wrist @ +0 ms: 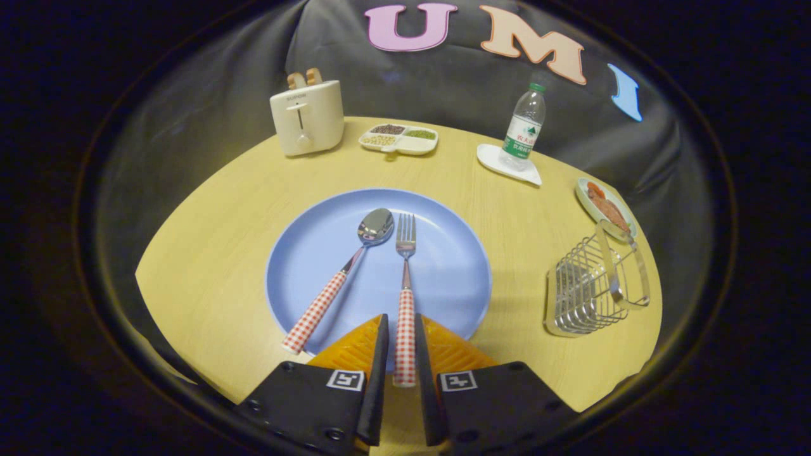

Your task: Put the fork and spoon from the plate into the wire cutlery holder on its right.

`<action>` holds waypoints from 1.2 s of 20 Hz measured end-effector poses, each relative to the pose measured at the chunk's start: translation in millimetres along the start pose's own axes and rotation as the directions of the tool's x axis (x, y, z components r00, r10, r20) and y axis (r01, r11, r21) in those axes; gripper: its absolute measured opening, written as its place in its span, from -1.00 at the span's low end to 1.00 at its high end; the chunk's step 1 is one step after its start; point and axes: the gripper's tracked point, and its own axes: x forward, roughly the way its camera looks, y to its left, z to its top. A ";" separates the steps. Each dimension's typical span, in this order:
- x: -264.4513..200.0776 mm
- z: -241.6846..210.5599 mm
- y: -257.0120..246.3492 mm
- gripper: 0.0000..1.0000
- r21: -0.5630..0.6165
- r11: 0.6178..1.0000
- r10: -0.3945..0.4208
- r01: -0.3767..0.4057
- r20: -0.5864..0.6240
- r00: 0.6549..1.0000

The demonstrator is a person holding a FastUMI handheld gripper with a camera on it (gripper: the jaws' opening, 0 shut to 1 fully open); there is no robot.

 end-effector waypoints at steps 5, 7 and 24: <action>-1.4 6.3 -8.7 -0.67 0.006 1.000 -0.017 0.018 -0.009 1.000; -9.7 8.6 -11.5 -0.78 -0.003 1.000 -0.013 0.013 -0.012 1.000; -133.9 65.2 -175.1 -0.78 0.116 0.987 -0.109 0.109 -0.007 0.994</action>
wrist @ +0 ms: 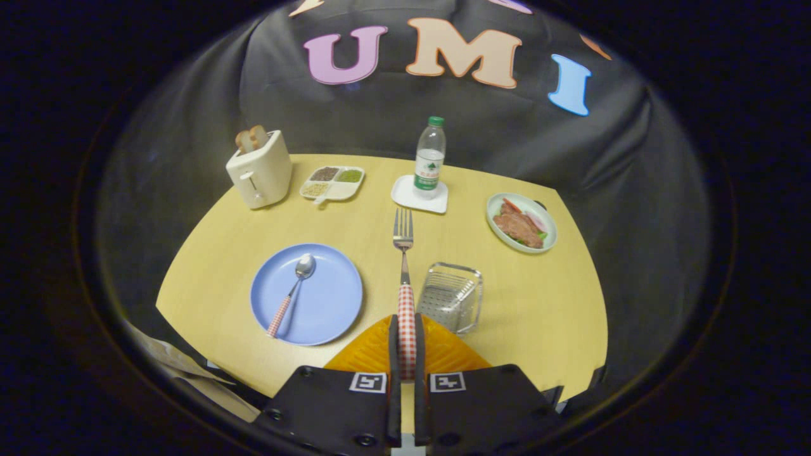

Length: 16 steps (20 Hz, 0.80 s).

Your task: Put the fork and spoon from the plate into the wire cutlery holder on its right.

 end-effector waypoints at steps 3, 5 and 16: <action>1.6 -12.0 -25.9 -0.78 -0.014 1.000 -0.007 0.006 -0.072 0.997; -0.1 -19.3 -38.4 -0.78 -0.040 0.999 -0.006 0.002 -0.119 0.993; 20.2 -51.4 -48.6 -0.78 -0.154 0.981 0.045 -0.119 -0.411 0.910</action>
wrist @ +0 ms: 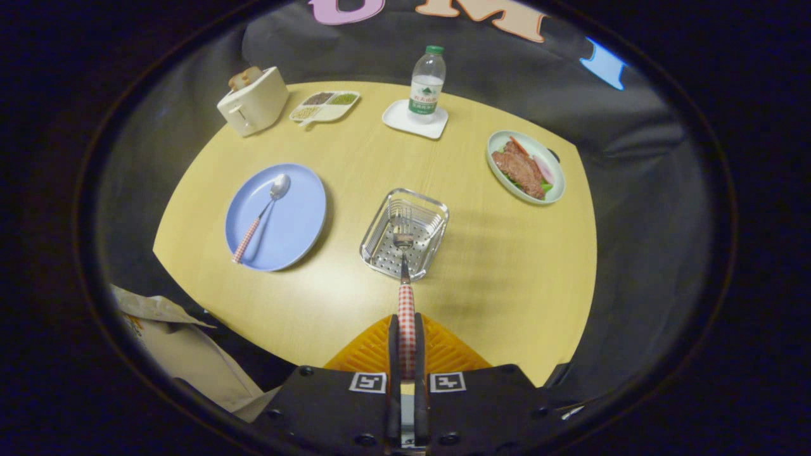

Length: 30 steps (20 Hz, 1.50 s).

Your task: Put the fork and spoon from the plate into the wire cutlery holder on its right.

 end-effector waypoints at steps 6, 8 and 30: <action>16.4 7.1 -12.6 -0.78 -0.048 0.999 -0.017 0.011 -0.117 0.993; 19.0 12.8 -11.6 -0.73 -0.045 0.999 0.002 -0.009 -0.139 0.990; -29.2 106.2 113.4 0.96 0.102 0.994 -0.038 -0.025 0.569 0.821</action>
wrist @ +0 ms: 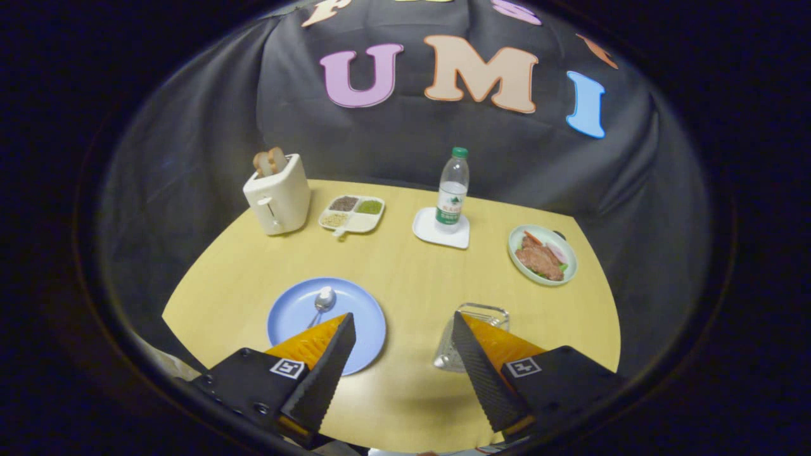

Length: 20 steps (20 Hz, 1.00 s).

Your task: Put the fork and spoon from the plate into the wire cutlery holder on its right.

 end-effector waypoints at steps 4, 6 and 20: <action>14.7 -15.4 49.6 0.96 -0.006 1.000 0.021 -0.021 0.029 0.999; 25.0 -30.4 71.9 0.96 -0.013 0.999 0.031 -0.031 0.020 0.999; 93.4 -117.6 139.6 0.41 0.010 1.000 0.018 -0.016 -0.171 0.985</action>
